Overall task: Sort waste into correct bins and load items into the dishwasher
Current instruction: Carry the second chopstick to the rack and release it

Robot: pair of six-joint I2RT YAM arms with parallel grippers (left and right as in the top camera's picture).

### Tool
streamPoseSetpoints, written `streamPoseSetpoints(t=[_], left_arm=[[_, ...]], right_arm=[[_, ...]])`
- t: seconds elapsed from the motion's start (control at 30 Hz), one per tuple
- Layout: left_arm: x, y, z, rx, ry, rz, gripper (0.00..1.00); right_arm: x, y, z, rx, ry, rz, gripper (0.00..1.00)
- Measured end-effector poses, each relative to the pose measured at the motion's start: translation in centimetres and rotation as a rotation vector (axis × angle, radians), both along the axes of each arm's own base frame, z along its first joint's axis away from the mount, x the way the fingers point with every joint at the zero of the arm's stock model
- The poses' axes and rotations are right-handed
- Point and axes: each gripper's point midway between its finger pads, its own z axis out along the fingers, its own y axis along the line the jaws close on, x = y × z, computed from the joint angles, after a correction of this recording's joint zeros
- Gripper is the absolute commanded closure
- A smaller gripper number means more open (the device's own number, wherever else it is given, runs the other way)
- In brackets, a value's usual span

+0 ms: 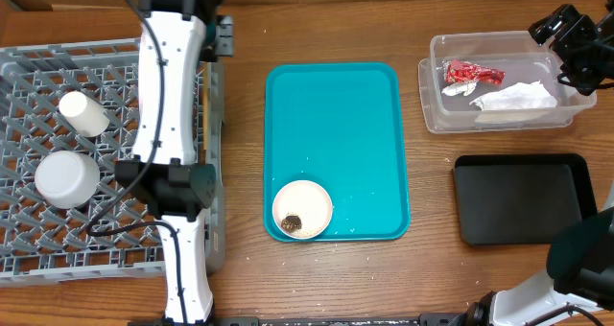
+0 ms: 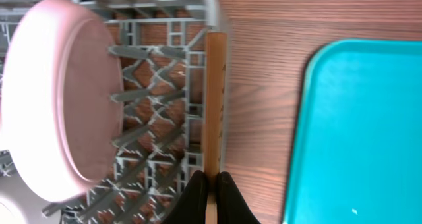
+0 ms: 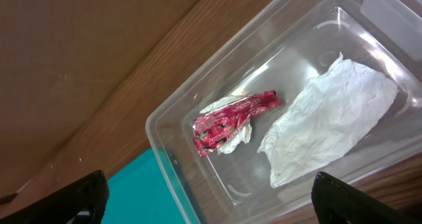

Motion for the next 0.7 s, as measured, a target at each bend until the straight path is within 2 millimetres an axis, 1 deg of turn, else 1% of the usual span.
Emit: streamPoseSetpoints(t=[0.13, 0.2, 0.23, 0.37, 0.47, 0.5, 0.53, 0.57, 0.63, 0.7], left_arm=[[0.8, 2.4, -1.0, -0.025, 0.011, -0.008, 0.96], [0.9, 3.2, -1.7, -0.036, 0.029, -0.016, 0.96], [1.0, 3.5, -2.1, -0.04, 0.039, -0.018, 0.94], [1.3, 4.0, -4.3, -0.053, 0.088, -0.034, 0.87], [1.4, 3.8, -5.8, -0.057, 0.122, -0.045, 0.86], [1.4, 3.8, -6.0, -0.06, 0.128, -0.048, 0.82], [1.4, 3.8, -6.2, -0.06, 0.132, -0.05, 0.71], [1.4, 3.8, -6.2, -0.059, 0.133, -0.054, 0.52], [1.4, 3.8, -6.2, -0.059, 0.133, -0.056, 0.41], [1.4, 3.8, -6.2, -0.059, 0.133, -0.055, 0.4]], right_arm=[[0.0, 0.0, 0.0, 0.0, -0.001, 0.0, 0.0], [0.0, 0.0, 0.0, 0.0, 0.0, 0.0, 0.0], [0.0, 0.0, 0.0, 0.0, -0.001, 0.0, 0.0], [0.0, 0.0, 0.0, 0.0, 0.0, 0.0, 0.0], [0.0, 0.0, 0.0, 0.0, -0.001, 0.0, 0.0], [0.0, 0.0, 0.0, 0.0, 0.0, 0.0, 0.0], [0.0, 0.0, 0.0, 0.0, 0.0, 0.0, 0.0], [0.0, 0.0, 0.0, -0.001, -0.001, 0.0, 0.0], [0.0, 0.0, 0.0, 0.0, 0.0, 0.0, 0.0], [0.0, 0.0, 0.0, 0.0, 0.0, 0.0, 0.0]])
